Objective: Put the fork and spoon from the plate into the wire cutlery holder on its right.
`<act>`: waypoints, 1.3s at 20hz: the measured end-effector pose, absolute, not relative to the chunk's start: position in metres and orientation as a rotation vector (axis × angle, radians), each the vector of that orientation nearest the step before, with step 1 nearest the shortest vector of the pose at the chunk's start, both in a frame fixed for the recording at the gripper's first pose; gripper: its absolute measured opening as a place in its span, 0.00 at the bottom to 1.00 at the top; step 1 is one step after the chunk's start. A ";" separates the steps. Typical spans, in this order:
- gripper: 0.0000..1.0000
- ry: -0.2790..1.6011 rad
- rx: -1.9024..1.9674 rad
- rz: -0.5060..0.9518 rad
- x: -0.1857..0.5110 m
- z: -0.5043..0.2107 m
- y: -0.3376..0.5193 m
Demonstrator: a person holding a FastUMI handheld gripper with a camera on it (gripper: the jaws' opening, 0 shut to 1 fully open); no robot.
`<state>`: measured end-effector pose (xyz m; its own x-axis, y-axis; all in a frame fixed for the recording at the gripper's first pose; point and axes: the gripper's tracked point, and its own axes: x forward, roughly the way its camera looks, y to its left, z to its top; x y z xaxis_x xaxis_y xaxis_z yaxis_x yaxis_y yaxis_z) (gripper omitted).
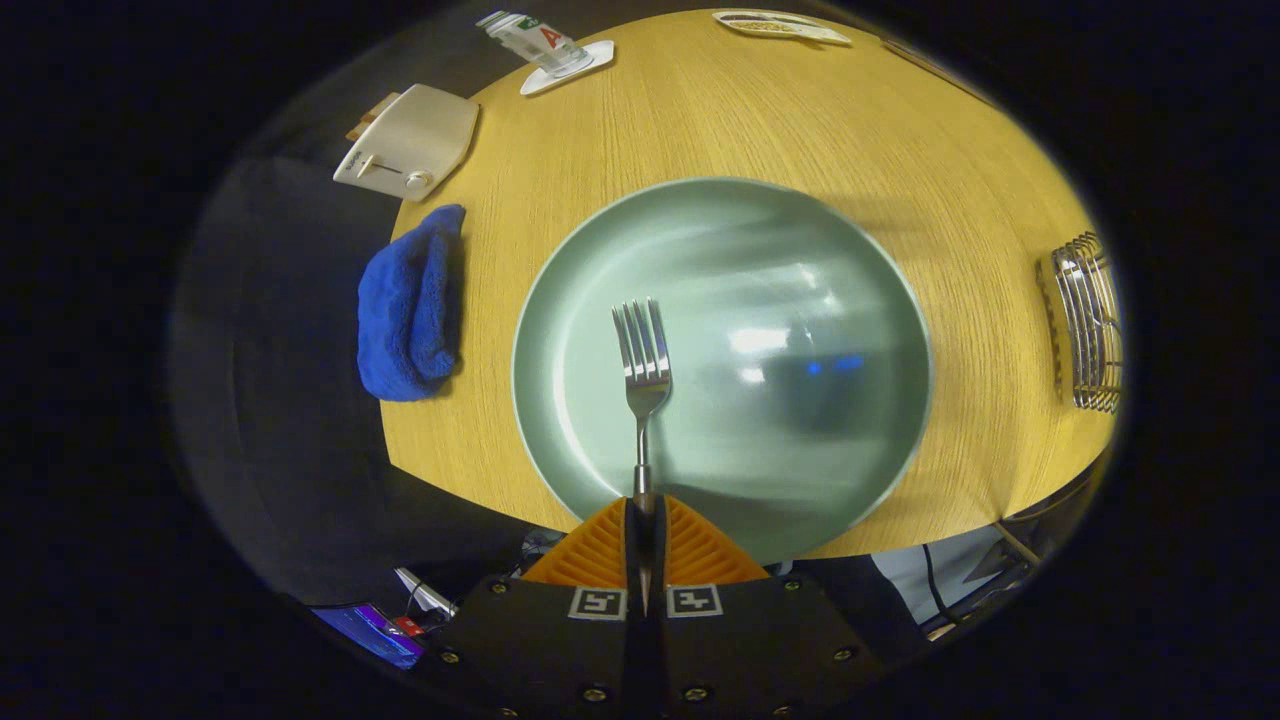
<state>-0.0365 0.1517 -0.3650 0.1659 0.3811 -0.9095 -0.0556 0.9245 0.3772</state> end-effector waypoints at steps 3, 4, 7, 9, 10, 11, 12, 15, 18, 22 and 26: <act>0.00 1.340 0.318 0.317 -0.028 -0.354 0.144; 0.00 1.335 0.329 0.310 -0.026 -0.353 0.141; 0.00 1.315 0.373 0.293 -0.024 -0.345 0.126; 0.00 1.289 0.398 0.281 -0.020 -0.337 0.116; 0.00 1.271 0.409 0.274 -0.017 -0.331 0.110; 0.01 1.253 0.421 0.269 -0.015 -0.326 0.105; 0.01 1.233 0.431 0.263 -0.014 -0.325 0.103; 0.01 1.182 0.460 0.246 -0.010 -0.311 0.086; 0.00 1.140 0.513 0.215 -0.007 -0.293 0.066; 0.01 1.092 0.600 0.153 -0.007 -0.280 0.036; 0.00 1.019 0.654 0.087 -0.009 -0.264 -0.002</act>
